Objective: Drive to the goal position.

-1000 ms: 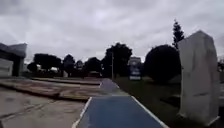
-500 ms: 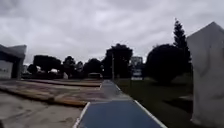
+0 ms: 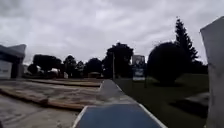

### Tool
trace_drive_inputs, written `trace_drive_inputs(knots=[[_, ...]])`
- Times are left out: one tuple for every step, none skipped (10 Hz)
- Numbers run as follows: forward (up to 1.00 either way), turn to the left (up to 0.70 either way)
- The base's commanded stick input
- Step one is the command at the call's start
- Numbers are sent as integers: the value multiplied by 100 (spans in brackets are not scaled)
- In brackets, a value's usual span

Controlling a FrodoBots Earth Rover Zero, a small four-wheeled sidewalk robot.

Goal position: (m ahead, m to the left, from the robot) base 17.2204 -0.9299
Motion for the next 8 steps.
trace_drive_inputs(knots=[[50,0],[50,0],[50,0],[50,0],[50,0],[50,0],[50,0],[50,0]])
